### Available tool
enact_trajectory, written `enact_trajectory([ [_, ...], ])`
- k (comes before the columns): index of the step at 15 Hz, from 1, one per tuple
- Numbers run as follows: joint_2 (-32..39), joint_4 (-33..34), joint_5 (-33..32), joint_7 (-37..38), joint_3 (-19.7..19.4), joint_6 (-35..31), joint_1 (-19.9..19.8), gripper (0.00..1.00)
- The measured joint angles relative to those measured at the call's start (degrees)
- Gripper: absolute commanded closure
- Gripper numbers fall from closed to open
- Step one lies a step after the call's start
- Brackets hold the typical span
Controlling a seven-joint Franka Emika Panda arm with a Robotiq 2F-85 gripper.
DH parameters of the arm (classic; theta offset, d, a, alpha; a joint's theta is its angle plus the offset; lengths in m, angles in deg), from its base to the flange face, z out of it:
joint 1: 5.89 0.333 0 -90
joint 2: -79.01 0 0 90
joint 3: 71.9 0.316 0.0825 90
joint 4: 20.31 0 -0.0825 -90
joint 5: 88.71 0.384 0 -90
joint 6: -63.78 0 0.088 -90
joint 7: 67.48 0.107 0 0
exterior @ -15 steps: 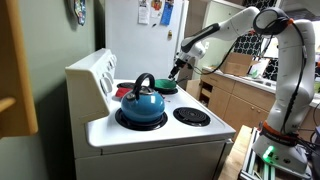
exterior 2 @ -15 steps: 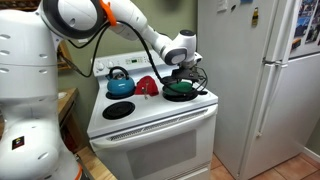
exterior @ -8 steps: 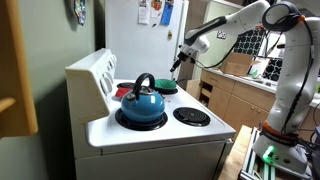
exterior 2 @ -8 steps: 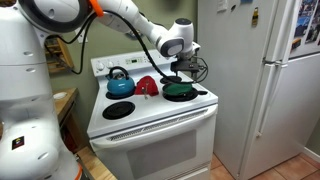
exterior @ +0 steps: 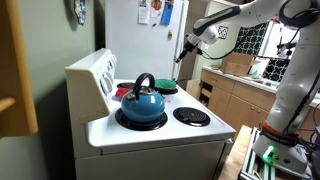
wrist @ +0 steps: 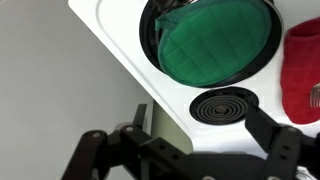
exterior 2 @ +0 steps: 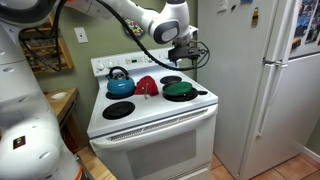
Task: Move the pan to to the front big plate on the stove and then put the green towel on the pan
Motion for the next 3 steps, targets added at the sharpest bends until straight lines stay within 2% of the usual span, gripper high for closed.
enact_trajectory([
  [3, -1.3, -0.5, -0.5, 0.1, -0.6, 0.7, 0.4, 0.00],
])
